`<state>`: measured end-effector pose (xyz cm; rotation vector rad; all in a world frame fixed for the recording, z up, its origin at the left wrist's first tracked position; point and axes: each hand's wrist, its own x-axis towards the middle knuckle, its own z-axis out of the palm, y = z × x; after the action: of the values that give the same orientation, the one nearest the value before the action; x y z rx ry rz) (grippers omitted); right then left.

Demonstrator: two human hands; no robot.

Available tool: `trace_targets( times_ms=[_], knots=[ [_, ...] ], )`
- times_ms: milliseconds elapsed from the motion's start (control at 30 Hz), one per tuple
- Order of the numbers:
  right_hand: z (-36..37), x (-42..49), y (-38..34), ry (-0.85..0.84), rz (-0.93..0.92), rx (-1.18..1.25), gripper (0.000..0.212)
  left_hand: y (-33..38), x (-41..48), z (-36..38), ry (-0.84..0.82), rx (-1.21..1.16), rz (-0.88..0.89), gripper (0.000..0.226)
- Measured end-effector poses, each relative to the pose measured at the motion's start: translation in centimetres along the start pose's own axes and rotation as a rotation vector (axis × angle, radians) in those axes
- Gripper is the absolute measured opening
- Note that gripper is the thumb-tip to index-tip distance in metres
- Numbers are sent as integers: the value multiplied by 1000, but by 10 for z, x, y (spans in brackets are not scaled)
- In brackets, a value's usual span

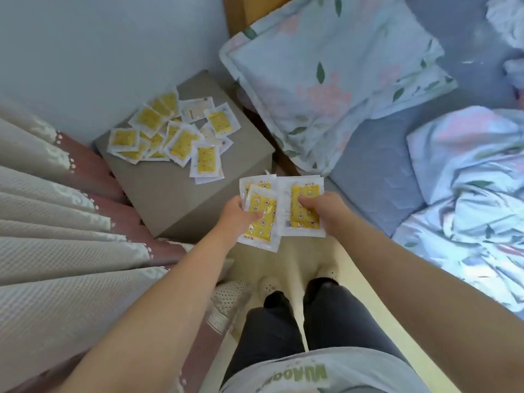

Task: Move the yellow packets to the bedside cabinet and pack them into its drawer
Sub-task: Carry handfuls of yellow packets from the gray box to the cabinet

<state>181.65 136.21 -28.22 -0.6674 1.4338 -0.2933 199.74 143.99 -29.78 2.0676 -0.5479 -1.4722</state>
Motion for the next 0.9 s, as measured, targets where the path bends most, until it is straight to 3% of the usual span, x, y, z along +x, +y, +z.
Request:
trace_targets(
  times_ms=[167,267,400,433,567,667,700,833,900],
  knots=[
    [-94,-39,64,176,37,113,10,-8,-41,95,-163,104,46,29],
    [-153,-66,109,259,29,203,23,-18,-65,154,-264,178,43,34],
    [-237,-121,182,364,8,305,29,-44,-103,243,-439,291,40,99],
    [-260,-138,203,397,7,342,28,-55,-113,269,-487,293,55,104],
    [-353,-213,299,558,32,538,15,-86,-198,381,-626,390,78,97],
    [-415,-270,381,678,66,655,15,-123,-265,467,-774,497,98,39],
    [-432,-289,408,712,75,699,17,-136,-289,495,-838,540,116,32],
    [-486,-358,503,841,91,918,17,-185,-373,595,-915,769,173,34],
    [-508,-390,542,909,107,998,13,-206,-408,640,-987,863,169,53]
  ],
)
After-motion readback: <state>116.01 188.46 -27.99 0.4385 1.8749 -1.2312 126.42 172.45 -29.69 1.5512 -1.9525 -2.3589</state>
